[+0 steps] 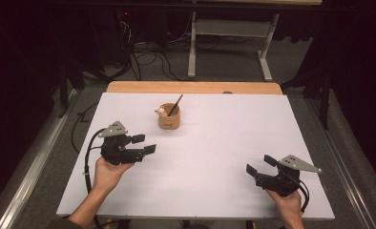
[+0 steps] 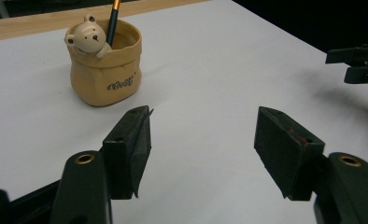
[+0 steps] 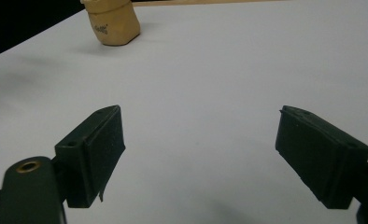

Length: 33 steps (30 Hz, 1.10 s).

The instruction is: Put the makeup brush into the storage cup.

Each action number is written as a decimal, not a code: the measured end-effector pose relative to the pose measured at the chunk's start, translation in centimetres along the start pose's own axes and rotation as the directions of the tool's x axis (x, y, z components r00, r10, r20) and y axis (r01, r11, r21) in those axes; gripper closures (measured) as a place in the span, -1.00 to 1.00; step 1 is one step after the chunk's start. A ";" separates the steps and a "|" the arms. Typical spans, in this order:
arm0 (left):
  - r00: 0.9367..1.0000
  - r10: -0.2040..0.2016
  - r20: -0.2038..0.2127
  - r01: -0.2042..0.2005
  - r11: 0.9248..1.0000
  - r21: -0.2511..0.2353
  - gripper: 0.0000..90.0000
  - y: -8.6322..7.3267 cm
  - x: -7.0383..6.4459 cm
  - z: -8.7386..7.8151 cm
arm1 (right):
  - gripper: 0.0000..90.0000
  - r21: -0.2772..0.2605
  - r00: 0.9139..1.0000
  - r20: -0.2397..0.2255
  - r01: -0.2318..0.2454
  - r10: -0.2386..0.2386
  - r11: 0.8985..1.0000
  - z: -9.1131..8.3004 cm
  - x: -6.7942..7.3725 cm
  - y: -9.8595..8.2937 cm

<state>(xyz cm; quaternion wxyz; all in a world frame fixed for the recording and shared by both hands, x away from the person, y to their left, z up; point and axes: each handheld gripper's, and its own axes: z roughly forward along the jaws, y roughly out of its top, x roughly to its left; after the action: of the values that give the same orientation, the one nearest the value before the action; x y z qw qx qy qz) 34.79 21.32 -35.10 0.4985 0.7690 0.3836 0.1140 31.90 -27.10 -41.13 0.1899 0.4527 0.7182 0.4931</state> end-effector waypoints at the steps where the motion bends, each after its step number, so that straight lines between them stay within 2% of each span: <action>1: 1.000 -0.001 -0.001 0.001 1.000 -0.001 -0.18 0.0 0.0 0.0 | -0.62 0.000 1.000 0.000 0.000 0.000 1.000 0.0 0.0 0.0; 4: 1.000 0.004 -0.007 -0.004 1.000 -0.001 -0.18 -0.2 -0.1 0.0 | -0.62 0.002 1.000 -0.001 0.001 -0.001 1.000 0.0 0.0 0.0; 8: 0.999 0.027 -0.038 -0.027 1.000 0.005 -0.18 -0.6 -0.2 0.2 | -0.62 0.001 1.000 -0.002 -0.001 0.001 1.000 0.0 0.0 0.0; 14: 0.998 0.032 -0.058 -0.032 0.999 0.004 -0.21 -1.2 -0.4 0.4 | -0.62 -0.001 1.000 -0.004 0.001 -0.001 1.000 0.0 0.0 0.0; 20: 0.998 0.028 -0.065 -0.029 1.000 -0.010 -0.21 -1.6 -0.5 0.4 | -0.62 -0.005 1.000 -0.006 0.007 -0.007 1.000 0.0 0.0 0.1; 23: 0.995 0.048 -0.082 -0.051 0.998 -0.023 -0.20 -2.0 -0.6 0.3 | -0.62 -0.008 1.000 -0.005 0.009 -0.009 1.000 0.0 0.0 0.1; 33: 0.996 0.026 -0.082 -0.030 0.998 -0.048 -0.19 -3.2 -0.5 0.2 | -0.62 -0.009 1.000 -0.006 0.008 -0.008 1.000 0.0 0.0 0.1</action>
<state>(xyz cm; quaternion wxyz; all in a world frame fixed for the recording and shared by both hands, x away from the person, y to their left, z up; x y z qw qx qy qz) 32.99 21.51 -37.80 0.4996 0.7566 0.3897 0.1617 31.92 -27.12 -41.02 0.1917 0.4477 0.7183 0.4969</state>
